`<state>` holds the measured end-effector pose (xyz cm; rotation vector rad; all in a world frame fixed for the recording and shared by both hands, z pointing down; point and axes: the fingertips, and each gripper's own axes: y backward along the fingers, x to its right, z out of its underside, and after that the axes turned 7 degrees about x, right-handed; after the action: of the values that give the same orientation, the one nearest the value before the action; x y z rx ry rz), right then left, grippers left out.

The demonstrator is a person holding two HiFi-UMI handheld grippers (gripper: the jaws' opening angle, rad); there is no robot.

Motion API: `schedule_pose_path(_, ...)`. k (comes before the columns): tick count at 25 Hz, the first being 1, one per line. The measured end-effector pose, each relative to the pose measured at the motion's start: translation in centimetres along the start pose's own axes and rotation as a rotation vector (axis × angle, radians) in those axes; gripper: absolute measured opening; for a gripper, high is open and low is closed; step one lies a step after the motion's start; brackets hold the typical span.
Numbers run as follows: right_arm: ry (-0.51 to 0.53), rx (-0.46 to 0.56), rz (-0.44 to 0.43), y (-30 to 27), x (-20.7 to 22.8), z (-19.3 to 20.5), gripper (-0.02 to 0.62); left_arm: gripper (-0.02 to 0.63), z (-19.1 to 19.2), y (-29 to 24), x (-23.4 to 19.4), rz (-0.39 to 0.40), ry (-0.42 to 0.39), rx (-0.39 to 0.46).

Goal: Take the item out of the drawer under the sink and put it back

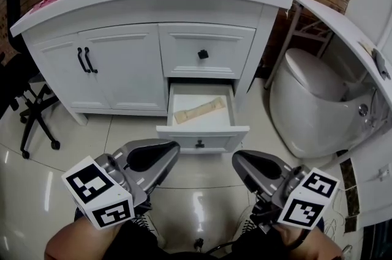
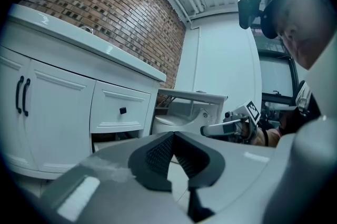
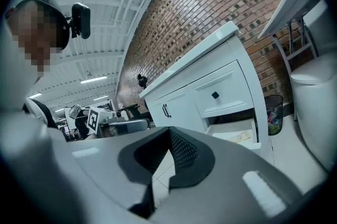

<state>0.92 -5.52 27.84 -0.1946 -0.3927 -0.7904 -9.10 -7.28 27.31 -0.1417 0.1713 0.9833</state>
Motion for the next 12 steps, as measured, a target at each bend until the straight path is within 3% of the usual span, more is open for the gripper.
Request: schedule_pose_path(12,-0.022,0.01,0.061,-3.1,8.7,-1.3,0.005,0.006,1.3,-4.0,-6.9,-0.088,0.006,-0.036)
